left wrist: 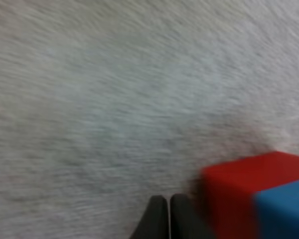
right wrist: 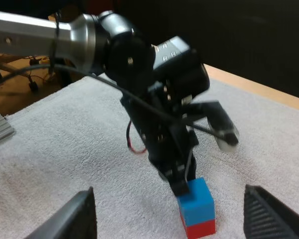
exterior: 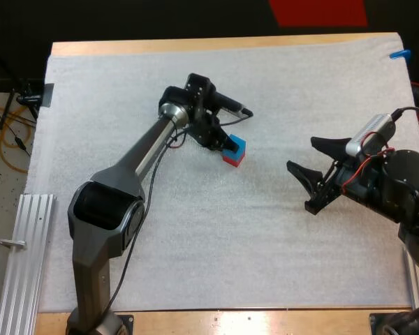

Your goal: Stack red cube on blue cube

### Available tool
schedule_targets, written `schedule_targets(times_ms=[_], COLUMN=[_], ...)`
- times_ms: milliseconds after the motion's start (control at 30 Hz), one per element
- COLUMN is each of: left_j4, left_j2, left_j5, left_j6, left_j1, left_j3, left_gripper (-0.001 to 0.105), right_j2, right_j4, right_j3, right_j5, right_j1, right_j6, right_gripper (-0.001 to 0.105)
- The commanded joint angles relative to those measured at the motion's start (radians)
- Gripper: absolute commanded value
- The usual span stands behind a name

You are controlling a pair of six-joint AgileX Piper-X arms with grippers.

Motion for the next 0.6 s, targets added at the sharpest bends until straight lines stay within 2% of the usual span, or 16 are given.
schedule_targets(times_ms=[0, 233, 567], left_j4=[0.000, 0.040, 0.096], left_j2=[-0.033, -0.152, -0.379], left_j5=[-0.035, -0.052, -0.052], left_j6=[0.013, 0.054, 0.097], left_j1=[0.014, 0.063, 0.054], left_j3=[-0.012, -0.012, -0.012], left_gripper=[0.000, 0.000, 0.000], right_j2=[-0.001, -0.001, -0.001], right_j4=[-0.001, -0.001, 0.062], right_j3=[-0.013, -0.013, -0.013], right_j5=[0.000, 0.030, 0.091], right_j1=[0.001, 0.001, 0.001], right_j6=[0.003, 0.028, 0.048], right_gripper=[0.061, 0.061, 0.061])
